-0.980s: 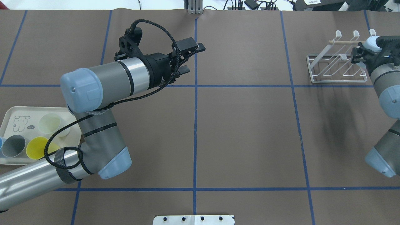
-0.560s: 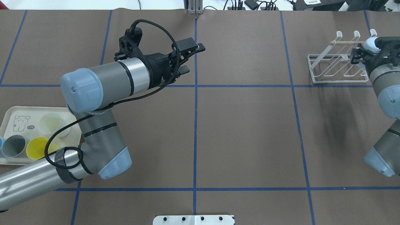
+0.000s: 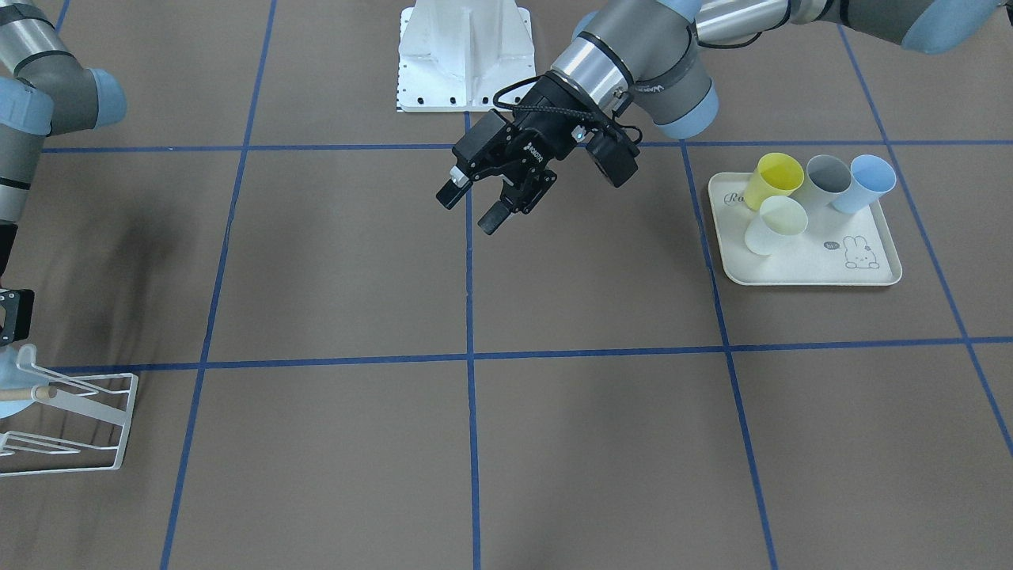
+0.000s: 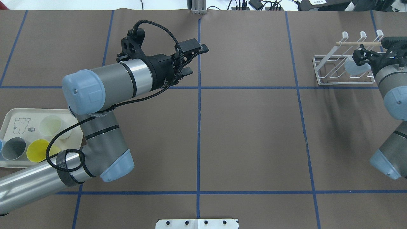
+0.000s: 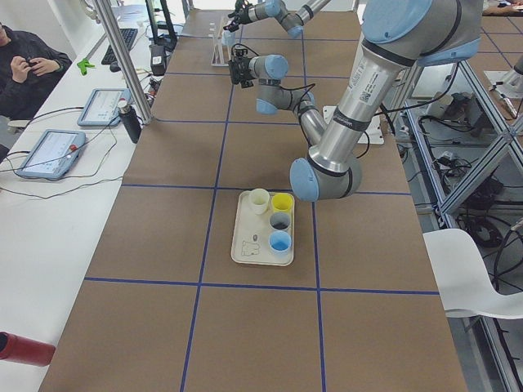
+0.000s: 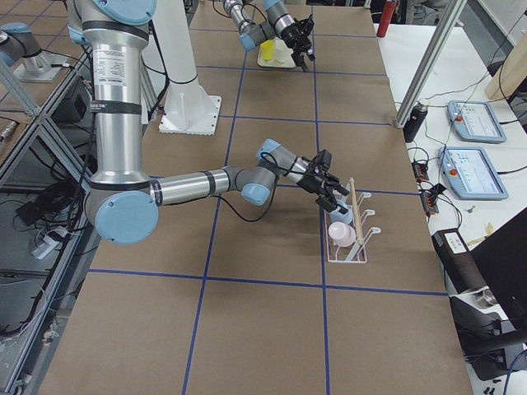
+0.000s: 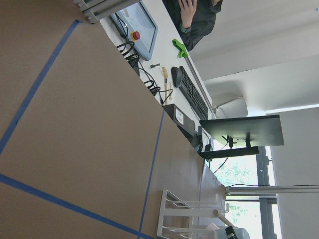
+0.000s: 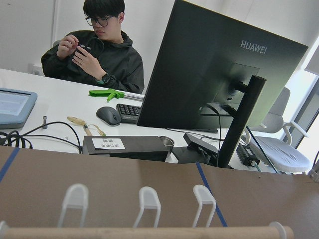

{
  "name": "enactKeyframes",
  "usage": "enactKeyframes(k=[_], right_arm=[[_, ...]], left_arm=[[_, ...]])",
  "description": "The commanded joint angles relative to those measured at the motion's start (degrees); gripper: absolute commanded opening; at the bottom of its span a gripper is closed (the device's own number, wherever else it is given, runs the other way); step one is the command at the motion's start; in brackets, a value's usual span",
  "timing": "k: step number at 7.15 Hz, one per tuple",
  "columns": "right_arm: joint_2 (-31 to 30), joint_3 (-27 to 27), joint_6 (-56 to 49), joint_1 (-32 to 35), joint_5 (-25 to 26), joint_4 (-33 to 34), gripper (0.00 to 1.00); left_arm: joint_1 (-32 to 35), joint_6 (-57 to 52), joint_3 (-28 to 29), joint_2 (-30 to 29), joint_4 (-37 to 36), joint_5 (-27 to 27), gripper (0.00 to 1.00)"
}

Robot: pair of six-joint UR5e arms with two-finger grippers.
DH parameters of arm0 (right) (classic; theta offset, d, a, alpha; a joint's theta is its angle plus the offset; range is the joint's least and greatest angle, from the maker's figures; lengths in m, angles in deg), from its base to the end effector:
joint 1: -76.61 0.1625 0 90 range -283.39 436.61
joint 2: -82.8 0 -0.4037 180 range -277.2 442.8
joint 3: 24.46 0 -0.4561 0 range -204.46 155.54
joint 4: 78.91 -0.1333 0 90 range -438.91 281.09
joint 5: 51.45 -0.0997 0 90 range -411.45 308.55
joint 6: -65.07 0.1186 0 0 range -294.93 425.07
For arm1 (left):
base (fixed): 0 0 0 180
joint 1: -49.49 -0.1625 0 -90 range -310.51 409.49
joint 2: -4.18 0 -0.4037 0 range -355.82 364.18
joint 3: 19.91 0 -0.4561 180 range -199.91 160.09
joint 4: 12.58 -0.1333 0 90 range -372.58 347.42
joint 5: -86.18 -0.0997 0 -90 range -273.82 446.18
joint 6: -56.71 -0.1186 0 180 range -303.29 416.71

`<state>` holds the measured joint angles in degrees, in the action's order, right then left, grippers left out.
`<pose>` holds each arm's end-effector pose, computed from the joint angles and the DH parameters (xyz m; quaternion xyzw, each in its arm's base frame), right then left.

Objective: Transfer IKEA cup to right arm and place on rack

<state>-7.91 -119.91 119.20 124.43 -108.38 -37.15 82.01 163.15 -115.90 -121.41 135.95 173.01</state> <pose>-0.2487 -0.5694 0.5087 0.4750 -0.1486 0.2156 0.8401 0.4941 -0.4809 0.0692 0.1248 0.7564 -0.2852 0.5753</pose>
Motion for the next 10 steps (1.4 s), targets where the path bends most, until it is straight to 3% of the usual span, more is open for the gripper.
enactKeyframes(k=[1,3,6,8,10], right_arm=[[0.09,-0.96,0.18,0.17,-0.73,-0.27,0.99],[-1.12,-7.53,0.88,4.19,-10.78,-0.1,0.99],[-4.03,-16.77,0.89,13.77,-34.06,1.73,0.99],[-3.08,-20.73,5.33,13.8,-43.22,4.46,0.99],[1.04,-21.1,13.42,13.62,-53.86,4.12,0.99]], left_arm=[[0.0,-0.17,-0.16,0.0,0.01,0.09,0.99],[0.7,-0.35,-2.08,0.61,-0.51,1.74,0.99],[2.11,-11.12,-14.19,12.1,-6.98,5.61,0.99],[7.01,-19.11,-19.82,20.25,-11.84,14.02,0.99],[11.84,-33.24,-23.62,34.13,-11.85,23.93,0.99]])
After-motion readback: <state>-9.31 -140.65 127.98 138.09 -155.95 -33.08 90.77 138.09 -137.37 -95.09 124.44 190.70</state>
